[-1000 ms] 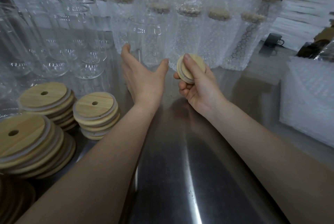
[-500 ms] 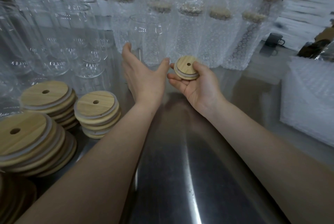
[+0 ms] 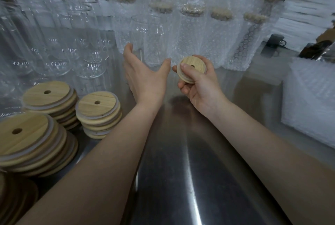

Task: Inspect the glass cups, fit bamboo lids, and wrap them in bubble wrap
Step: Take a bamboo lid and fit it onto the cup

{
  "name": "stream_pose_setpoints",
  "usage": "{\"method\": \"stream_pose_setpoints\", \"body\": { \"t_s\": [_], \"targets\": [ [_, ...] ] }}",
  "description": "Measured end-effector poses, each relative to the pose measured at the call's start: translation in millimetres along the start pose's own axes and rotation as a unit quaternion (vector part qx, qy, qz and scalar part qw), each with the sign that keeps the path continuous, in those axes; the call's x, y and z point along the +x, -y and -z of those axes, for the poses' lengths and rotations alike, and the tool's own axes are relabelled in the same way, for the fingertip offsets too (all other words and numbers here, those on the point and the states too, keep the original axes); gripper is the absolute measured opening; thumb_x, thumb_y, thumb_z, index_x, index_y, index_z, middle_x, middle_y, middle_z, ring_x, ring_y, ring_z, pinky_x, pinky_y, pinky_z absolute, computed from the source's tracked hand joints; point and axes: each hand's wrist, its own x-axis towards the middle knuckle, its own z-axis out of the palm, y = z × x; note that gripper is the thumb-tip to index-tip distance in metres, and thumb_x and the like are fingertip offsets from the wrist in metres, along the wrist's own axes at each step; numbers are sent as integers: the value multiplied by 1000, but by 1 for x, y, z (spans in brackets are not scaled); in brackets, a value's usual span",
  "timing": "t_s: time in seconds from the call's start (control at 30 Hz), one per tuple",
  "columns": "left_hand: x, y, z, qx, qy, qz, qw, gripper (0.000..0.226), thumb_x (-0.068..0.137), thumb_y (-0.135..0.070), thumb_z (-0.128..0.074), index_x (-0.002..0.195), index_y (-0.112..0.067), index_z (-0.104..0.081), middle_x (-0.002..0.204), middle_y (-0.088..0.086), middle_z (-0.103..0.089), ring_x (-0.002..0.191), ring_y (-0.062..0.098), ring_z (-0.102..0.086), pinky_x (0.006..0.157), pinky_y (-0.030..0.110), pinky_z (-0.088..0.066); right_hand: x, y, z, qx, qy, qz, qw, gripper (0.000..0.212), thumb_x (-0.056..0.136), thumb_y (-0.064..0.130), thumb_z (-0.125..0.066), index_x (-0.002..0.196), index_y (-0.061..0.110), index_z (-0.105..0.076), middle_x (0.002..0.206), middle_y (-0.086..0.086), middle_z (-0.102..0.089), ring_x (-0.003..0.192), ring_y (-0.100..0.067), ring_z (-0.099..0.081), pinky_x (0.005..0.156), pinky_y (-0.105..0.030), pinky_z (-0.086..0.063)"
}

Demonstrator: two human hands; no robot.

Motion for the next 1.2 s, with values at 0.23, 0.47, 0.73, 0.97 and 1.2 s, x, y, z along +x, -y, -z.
{"method": "stream_pose_setpoints", "body": {
  "t_s": [0.23, 0.47, 0.73, 0.97, 1.2],
  "targets": [
    [0, -1, 0, -2, 3, 6, 1000, 93, 77, -33, -79, 148, -13, -24, 148, 6, -33, 135, 24, -36, 113, 42, -30, -2, 1, 0, -19, -1, 6, 1000, 8, 100, 29, -55, 105, 25, -50, 84, -13, -75, 41, -19, -54, 41, -21, -38],
    [-1, 0, 0, -5, 2, 5, 1000, 96, 74, -29, -82, 149, -13, -24, 145, 7, -37, 133, 22, -37, 107, 25, -26, -2, 5, 0, -24, -13, -11, 1000, 28, 107, 41, -31, 107, 19, -49, 84, -16, -74, 39, -21, -52, 39, -20, -33],
    [-4, -4, 4, 26, -9, -37, 999, 93, 74, -26, -81, 150, -15, -28, 142, 6, -42, 132, 23, -41, 111, 35, -32, 0, 17, 4, 70, -3, -13, 997, 33, 105, 39, -37, 134, 28, -49, 110, -19, -70, 73, -36, -72, 55, -32, -56],
    [-11, -9, 5, 180, 5, -131, 975, 95, 72, -26, -79, 152, -28, -29, 145, 6, -43, 136, 27, -37, 112, 39, -24, 1, 29, 6, 38, -36, 94, 994, 33, 102, 26, -47, 131, 41, -47, 143, -1, -43, 105, -27, -57, 81, -37, -59],
    [-15, -10, 4, 284, 49, -194, 938, 96, 73, -16, -73, 153, -37, -25, 151, 4, -36, 141, 28, -30, 111, 50, -26, 1, 35, 5, -115, -58, 198, 972, 39, 104, 19, -45, 139, 35, -43, 139, 11, -40, 134, -17, -46, 102, -30, -50]
  ]
}}
